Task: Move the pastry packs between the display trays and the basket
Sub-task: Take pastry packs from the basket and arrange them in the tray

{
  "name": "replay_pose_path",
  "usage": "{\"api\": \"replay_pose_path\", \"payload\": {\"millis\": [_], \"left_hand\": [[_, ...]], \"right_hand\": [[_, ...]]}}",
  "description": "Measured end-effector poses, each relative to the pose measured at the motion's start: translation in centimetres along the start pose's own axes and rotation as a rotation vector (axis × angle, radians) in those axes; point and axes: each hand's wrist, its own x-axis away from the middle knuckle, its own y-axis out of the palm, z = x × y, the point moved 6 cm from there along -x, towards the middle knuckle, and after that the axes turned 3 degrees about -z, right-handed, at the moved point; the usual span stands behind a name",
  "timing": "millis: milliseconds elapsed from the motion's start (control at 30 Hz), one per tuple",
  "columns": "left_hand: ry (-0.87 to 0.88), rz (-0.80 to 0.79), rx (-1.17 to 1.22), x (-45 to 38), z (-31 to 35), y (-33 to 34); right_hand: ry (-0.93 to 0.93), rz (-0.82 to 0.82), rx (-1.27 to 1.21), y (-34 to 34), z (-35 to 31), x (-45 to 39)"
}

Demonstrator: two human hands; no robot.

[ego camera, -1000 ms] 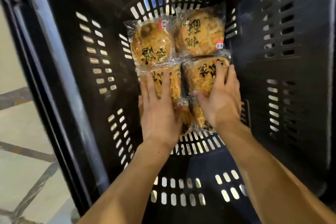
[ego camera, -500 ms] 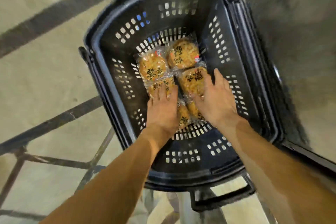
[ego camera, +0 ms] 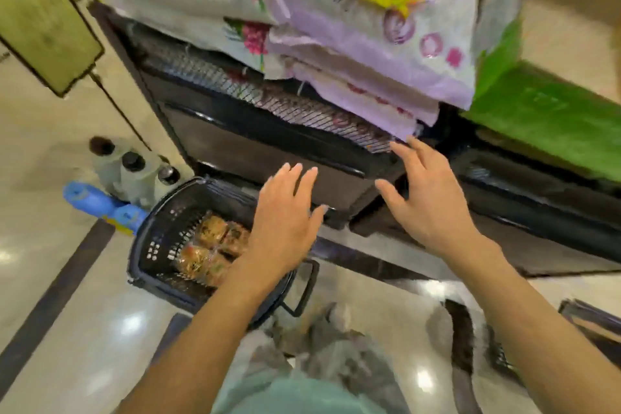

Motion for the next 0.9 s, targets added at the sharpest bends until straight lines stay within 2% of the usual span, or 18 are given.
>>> {"api": "replay_pose_path", "payload": {"millis": [133,267,467,633,900], "left_hand": [[0.364,0.069,-0.057,-3.8,16.5,-3.7],[0.6,0.072,0.072,-4.7,31.4,-3.3],[0.766,-0.024,0.143,-5.4,49.4,4.0],[0.755,-0.095,0.12,-7.4,56.9,8.5],[0.637,-0.154,0.145,-17.0,60.8,14.2]], "right_hand": [[0.208,0.199,-0.065,-10.0,8.2,8.6],[0.372,0.392,-0.107,-17.7,18.0,18.2],[0.591,0.522,-0.084,-24.8,33.9,29.8],[0.627,0.505,-0.104,-26.1,42.3,32.7],[0.593,0.465,-0.186,-26.1,52.0,26.6]]}}
